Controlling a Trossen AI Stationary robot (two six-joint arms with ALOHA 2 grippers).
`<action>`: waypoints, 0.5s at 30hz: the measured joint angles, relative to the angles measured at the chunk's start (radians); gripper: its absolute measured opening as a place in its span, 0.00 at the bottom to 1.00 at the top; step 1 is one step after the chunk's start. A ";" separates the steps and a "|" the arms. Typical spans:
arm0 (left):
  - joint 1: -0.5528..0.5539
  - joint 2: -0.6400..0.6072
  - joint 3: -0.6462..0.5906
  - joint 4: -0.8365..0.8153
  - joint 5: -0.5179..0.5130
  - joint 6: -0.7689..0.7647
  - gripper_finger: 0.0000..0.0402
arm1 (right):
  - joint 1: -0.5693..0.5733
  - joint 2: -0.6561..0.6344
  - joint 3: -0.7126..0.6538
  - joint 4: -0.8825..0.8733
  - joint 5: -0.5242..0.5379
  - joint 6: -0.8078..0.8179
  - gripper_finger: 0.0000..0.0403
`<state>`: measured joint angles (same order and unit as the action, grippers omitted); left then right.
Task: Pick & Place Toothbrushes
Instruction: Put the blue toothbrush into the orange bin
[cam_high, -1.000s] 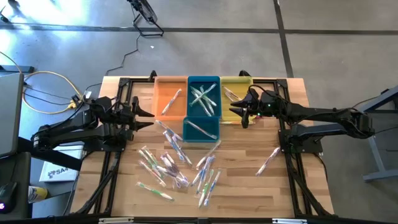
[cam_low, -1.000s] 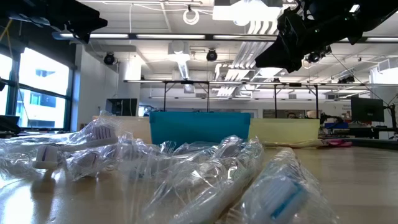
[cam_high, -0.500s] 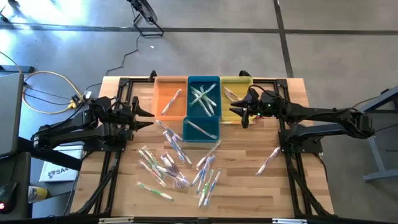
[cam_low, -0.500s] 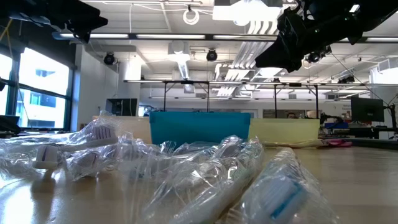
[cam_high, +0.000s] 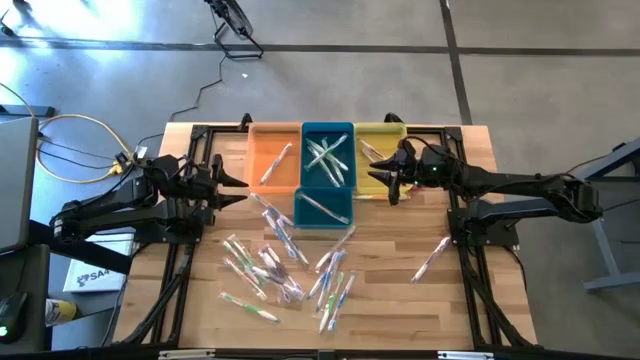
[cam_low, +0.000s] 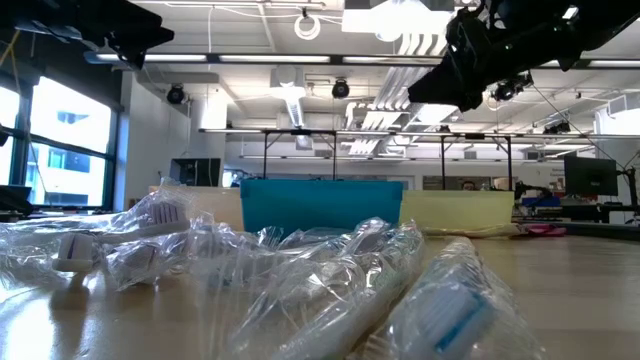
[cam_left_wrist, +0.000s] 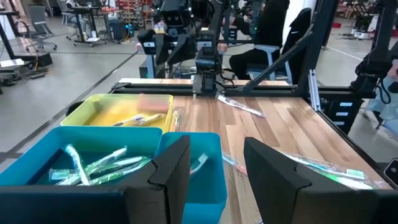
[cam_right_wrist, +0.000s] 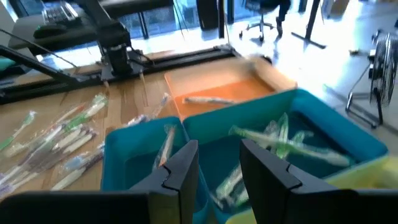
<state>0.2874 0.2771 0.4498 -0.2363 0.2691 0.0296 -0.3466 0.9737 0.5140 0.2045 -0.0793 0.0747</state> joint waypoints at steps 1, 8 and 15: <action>0.000 0.000 0.000 0.000 0.000 0.000 0.37 | 0.000 0.000 0.000 0.017 -0.005 0.002 0.28; 0.000 0.000 0.000 -0.001 -0.003 0.000 0.37 | 0.038 0.000 0.000 0.173 -0.165 0.006 0.28; 0.000 0.000 0.001 -0.002 -0.003 0.000 0.37 | 0.210 0.000 0.055 0.154 -0.035 -0.083 0.28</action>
<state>0.2874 0.2771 0.4503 -0.2381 0.2665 0.0292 -0.1362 0.9737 0.5694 0.3581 -0.1140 -0.0082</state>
